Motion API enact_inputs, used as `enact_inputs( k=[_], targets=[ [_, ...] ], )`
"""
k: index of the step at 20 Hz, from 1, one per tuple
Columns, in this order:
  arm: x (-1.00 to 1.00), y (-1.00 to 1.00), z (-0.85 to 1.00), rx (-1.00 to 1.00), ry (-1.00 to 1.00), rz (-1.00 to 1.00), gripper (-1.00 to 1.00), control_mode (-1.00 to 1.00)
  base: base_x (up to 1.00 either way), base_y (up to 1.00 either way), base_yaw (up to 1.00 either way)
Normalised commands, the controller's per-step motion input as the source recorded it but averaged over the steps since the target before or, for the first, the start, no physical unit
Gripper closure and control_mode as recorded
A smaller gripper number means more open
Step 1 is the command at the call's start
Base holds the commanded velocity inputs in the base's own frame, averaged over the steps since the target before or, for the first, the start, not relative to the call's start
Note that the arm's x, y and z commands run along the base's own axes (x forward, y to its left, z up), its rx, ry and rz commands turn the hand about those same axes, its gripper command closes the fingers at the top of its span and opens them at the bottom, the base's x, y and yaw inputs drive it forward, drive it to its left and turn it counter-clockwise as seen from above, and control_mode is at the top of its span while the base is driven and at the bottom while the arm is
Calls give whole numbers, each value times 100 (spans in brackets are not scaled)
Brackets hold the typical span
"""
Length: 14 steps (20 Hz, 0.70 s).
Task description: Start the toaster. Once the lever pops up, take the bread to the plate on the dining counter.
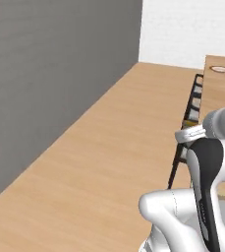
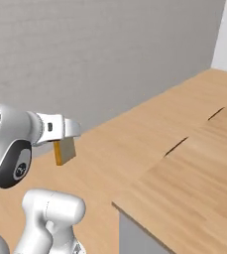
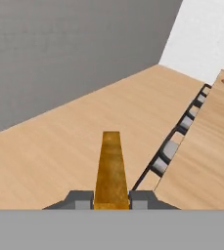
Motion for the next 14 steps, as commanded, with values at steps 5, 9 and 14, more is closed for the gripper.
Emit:
enact_inputs(
  k=[5, 9, 14],
  targets=[
    [0, 0, 0, 0, 0, 0, 100, 100, 100, -3, -39],
    [0, 0, 0, 0, 0, 0, 100, 100, 100, 18, -29],
    [0, 0, 0, 0, 0, 0, 100, 100, 100, 53, -29]
  ],
)
